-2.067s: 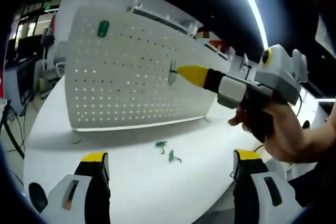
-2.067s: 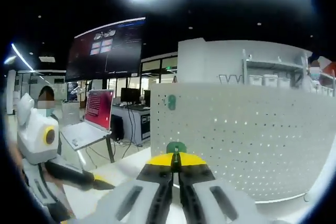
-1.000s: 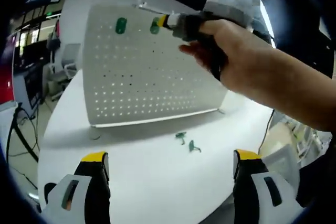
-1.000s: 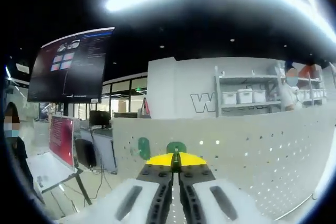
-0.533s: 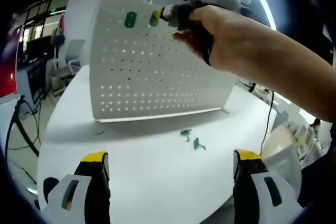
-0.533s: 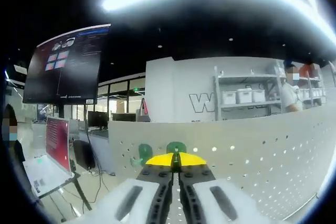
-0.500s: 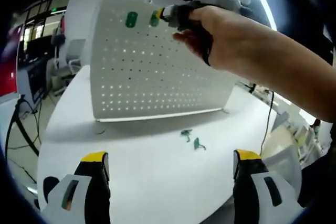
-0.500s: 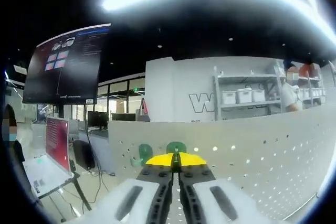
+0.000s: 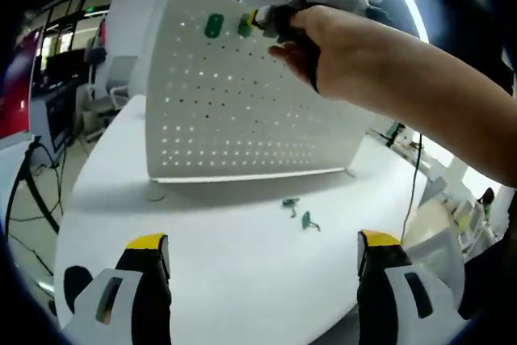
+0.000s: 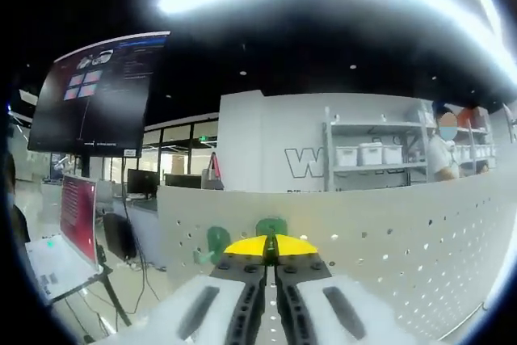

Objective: Insert the hook assembly into the mounting plate slot until the hook locks in place.

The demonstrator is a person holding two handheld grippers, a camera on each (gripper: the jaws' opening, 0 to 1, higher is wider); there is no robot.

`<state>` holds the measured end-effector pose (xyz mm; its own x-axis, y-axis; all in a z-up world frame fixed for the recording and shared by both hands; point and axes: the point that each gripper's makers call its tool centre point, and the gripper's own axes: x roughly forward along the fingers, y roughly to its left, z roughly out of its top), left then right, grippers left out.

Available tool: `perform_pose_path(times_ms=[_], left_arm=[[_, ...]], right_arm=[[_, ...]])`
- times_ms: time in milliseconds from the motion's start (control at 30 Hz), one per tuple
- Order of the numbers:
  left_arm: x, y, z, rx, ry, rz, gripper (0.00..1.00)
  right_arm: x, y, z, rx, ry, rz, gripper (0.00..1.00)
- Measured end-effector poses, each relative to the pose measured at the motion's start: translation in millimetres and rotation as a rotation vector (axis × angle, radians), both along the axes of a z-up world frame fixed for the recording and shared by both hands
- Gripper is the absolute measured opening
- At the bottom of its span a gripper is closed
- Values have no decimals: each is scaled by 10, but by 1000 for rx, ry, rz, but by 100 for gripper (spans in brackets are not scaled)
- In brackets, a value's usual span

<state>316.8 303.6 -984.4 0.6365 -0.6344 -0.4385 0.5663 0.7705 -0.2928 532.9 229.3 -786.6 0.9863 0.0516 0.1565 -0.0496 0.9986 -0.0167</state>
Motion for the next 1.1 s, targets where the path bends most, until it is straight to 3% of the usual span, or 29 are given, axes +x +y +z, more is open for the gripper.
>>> perform_pose_path(times_ms=[533,1100], left_arm=[[-92,135,-187,-8,48,18,97],[-19,202,-241,-18,48,32,97]], right_arm=[[10,-30,-14,-23,-42,-54,0],[68,-26,-115,-1,-23,-78,0]])
